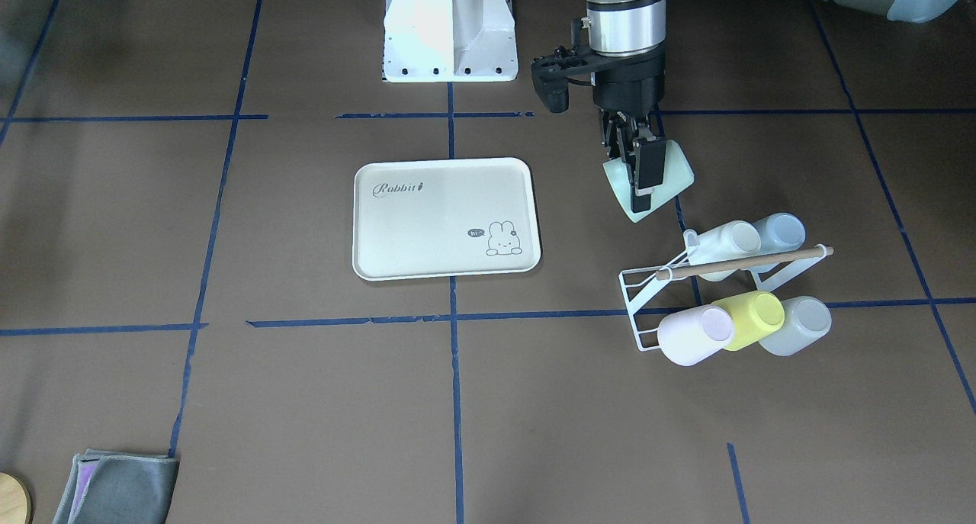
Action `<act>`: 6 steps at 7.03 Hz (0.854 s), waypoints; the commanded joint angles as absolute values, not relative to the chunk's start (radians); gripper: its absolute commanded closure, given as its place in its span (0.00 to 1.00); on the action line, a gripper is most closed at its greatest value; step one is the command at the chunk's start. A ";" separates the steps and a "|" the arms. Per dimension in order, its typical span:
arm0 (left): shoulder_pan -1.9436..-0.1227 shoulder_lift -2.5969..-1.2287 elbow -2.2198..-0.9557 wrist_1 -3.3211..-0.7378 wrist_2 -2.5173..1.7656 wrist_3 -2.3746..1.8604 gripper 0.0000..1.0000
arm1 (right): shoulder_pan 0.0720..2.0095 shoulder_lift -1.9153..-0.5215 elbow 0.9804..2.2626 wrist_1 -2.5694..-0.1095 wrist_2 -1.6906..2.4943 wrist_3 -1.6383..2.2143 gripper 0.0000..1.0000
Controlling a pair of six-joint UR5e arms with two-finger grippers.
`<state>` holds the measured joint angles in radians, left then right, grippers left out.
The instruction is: Pick up and place green cup on tray
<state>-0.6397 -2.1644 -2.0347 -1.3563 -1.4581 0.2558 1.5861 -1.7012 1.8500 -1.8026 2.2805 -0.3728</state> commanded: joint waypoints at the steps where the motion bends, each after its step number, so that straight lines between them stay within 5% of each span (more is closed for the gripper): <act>1: -0.638 -2.122 -2.036 -1.550 -1.473 0.053 0.34 | 1.586 -1.700 1.850 -1.802 2.279 -0.373 0.00; 6: -0.571 -2.025 -1.961 -2.069 -1.485 -0.410 0.34 | 1.586 -1.700 1.848 -1.804 2.279 -0.373 0.00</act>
<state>-0.5915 -2.0643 -1.9989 -1.8946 -1.4877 -0.3055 1.5861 -1.6997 1.8489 -1.8028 2.2795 -0.3727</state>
